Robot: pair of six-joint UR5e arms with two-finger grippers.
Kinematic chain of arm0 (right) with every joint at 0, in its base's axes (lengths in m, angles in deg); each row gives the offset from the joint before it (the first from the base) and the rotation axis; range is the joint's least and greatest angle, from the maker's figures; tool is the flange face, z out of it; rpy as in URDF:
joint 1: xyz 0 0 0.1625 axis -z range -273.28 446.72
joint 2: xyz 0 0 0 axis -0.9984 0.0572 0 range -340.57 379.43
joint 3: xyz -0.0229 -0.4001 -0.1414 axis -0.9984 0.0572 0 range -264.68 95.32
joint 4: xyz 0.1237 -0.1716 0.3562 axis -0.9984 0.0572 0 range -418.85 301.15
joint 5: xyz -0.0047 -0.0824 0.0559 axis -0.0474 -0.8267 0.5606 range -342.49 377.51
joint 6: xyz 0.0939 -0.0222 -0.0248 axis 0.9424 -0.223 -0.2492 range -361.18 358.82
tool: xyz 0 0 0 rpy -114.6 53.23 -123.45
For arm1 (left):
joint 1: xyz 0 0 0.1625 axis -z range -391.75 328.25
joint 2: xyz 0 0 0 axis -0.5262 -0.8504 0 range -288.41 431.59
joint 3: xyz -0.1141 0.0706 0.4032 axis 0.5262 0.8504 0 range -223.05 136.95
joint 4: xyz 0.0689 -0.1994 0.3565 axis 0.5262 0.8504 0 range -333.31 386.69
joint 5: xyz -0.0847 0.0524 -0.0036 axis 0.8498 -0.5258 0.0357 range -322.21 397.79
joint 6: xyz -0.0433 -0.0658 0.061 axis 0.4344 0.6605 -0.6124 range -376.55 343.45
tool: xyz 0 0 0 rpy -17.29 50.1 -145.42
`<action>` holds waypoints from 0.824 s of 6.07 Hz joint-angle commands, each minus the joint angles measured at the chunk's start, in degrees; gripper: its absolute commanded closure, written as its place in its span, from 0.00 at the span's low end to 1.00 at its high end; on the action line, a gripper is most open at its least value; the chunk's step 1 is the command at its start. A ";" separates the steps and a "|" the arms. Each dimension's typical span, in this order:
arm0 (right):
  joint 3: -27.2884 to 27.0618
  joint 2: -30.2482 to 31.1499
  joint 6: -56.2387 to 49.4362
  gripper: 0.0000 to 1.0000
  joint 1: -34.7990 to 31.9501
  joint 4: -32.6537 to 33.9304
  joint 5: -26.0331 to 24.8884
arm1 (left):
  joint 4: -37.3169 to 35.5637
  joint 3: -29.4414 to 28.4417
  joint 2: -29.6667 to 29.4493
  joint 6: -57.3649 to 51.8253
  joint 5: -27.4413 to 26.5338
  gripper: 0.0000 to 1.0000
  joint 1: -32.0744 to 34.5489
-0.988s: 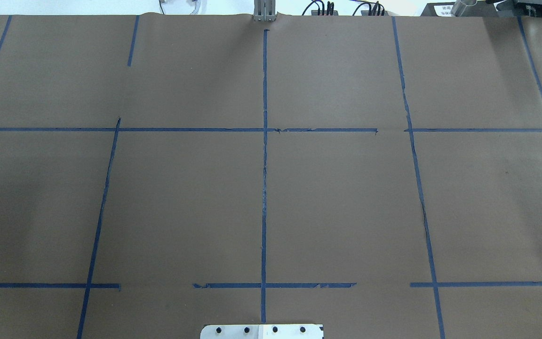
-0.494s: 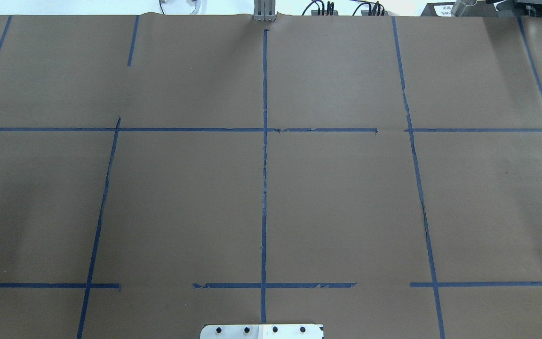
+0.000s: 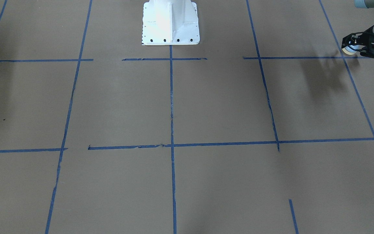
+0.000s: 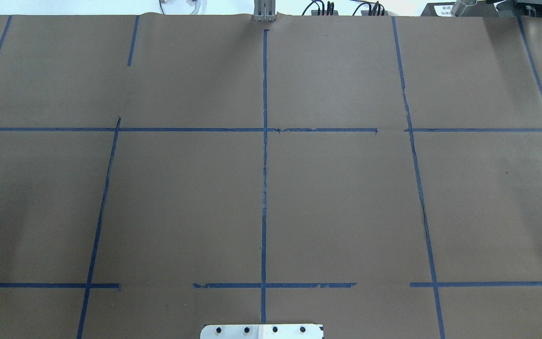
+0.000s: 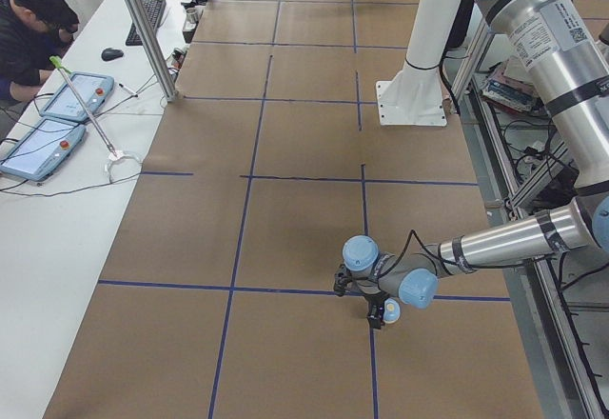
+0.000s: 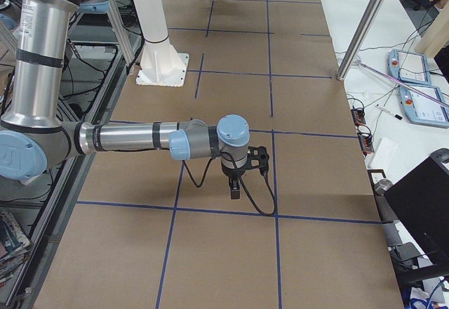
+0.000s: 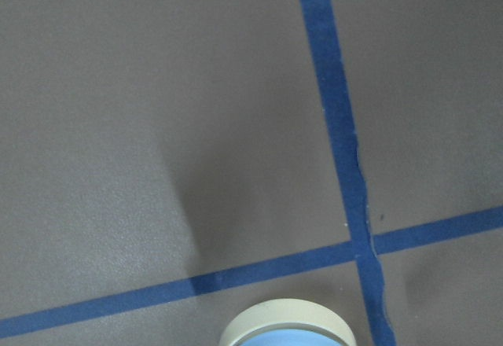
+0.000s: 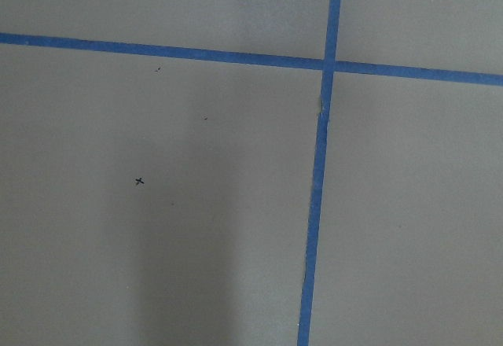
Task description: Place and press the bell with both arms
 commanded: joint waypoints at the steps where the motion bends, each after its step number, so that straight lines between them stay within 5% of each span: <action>1: -0.53 0.51 -0.07 0.00 0.00 -0.01 0.00 | 0.09 -0.27 -0.03 0.39 -0.25 0.10 -1.45; 3: -1.49 0.86 0.11 0.00 0.00 -0.01 0.00 | 0.61 -0.10 0.06 0.48 -2.71 0.84 -1.36; 5: -2.28 1.12 0.19 0.00 0.00 0.08 0.17 | 4.74 3.65 0.33 0.48 -2.80 0.95 2.91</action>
